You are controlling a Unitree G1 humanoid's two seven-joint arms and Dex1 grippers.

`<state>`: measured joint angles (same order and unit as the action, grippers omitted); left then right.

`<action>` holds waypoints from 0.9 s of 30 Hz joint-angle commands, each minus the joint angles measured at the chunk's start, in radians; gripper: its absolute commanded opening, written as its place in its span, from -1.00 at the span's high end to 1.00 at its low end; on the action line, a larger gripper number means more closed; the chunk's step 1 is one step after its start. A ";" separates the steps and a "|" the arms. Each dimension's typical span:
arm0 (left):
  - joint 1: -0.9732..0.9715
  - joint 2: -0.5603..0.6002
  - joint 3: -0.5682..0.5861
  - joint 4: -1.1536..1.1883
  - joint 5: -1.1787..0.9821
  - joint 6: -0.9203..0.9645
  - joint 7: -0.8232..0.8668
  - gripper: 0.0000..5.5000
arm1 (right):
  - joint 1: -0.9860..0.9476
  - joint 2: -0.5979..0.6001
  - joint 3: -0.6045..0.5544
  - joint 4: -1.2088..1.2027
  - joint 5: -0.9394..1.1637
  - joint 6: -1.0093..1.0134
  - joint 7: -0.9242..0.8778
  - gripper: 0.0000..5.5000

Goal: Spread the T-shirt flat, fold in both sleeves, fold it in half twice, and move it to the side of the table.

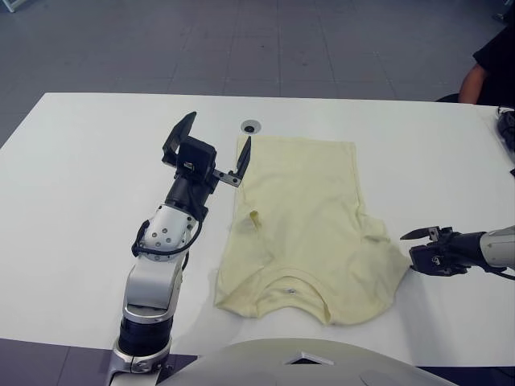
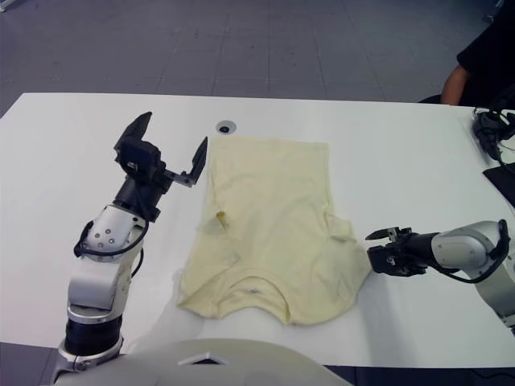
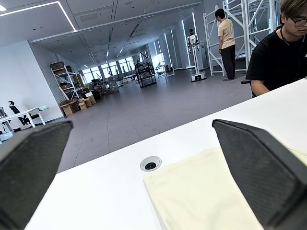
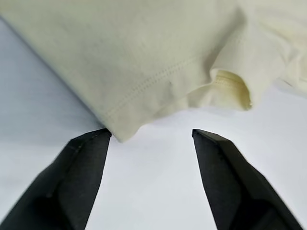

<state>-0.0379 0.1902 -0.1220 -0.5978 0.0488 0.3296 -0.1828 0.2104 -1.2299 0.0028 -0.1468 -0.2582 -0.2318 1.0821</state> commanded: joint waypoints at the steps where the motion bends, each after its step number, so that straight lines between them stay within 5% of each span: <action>1: 0.001 0.009 0.008 -0.005 0.007 0.012 -0.002 -0.96 | 0.004 0.005 0.005 -0.002 0.013 0.000 0.000 0.15; 15: -0.003 0.013 0.008 0.001 0.005 0.014 -0.002 -0.96 | 0.029 -0.006 -0.010 -0.009 0.045 0.005 0.007 0.99; 27: -0.006 0.019 0.012 0.007 -0.001 0.011 -0.004 -0.96 | 0.032 -0.004 -0.024 -0.033 0.057 0.008 0.000 0.99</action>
<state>-0.0381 0.2080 -0.1159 -0.5974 0.0471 0.3297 -0.1831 0.2447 -1.2298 -0.0005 -0.1603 -0.2110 -0.2271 1.0862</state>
